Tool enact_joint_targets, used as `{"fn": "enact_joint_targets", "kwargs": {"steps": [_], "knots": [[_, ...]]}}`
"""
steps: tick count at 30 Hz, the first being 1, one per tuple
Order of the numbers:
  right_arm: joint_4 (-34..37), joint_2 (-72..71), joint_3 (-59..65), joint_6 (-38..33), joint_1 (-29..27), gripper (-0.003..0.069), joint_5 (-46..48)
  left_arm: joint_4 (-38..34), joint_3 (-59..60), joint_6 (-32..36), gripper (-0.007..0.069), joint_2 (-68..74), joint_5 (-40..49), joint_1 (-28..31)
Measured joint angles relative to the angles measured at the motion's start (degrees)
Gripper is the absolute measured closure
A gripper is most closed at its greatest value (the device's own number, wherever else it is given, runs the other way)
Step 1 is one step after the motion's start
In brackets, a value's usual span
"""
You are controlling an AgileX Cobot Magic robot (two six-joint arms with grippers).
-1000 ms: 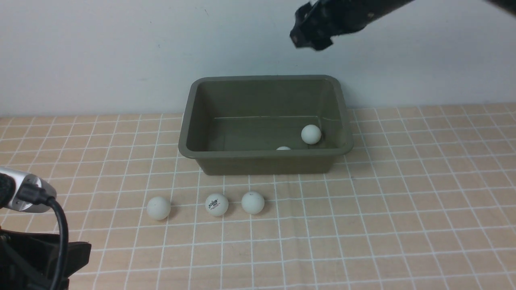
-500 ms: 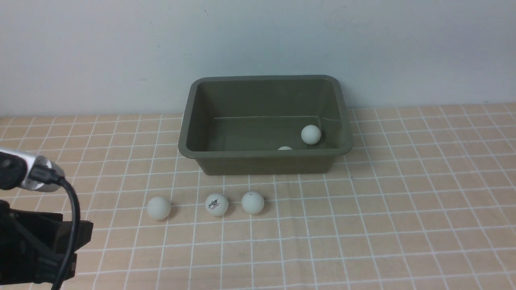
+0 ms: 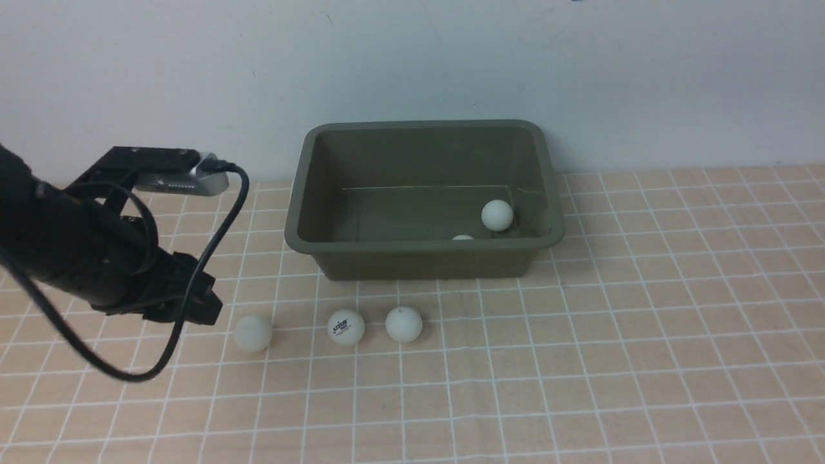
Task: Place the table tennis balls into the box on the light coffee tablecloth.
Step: 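Reach for and grasp a ping pong ball on the table beside the basket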
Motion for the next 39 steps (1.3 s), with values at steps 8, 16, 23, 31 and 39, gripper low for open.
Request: {"fn": "enact_joint_targets", "kwargs": {"steps": [8, 16, 23, 31, 39], "knots": [[0.43, 0.00, 0.00, -0.24, 0.00, 0.0676, 0.00, -0.05, -6.88, 3.91, 0.0314, 9.80, -0.20, 0.00], [0.01, 0.00, 0.00, -0.77, 0.00, 0.0676, 0.00, -1.82, -7.98, 5.97, 0.0214, 12.96, -0.58, 0.00], [-0.05, 0.00, 0.00, -1.54, 0.00, 0.0676, 0.00, -1.32, -7.98, 6.53, 0.0210, 16.79, -4.18, -3.49], [-0.05, 0.00, 0.00, -1.66, 0.00, 0.0676, 0.00, 8.82, -7.98, -0.87, 0.0210, 20.50, -11.01, -7.41], [-0.05, 0.00, 0.00, -1.66, 0.00, 0.0676, 0.00, 12.18, -7.98, -4.94, 0.0225, 22.10, -10.83, -7.53]]}}
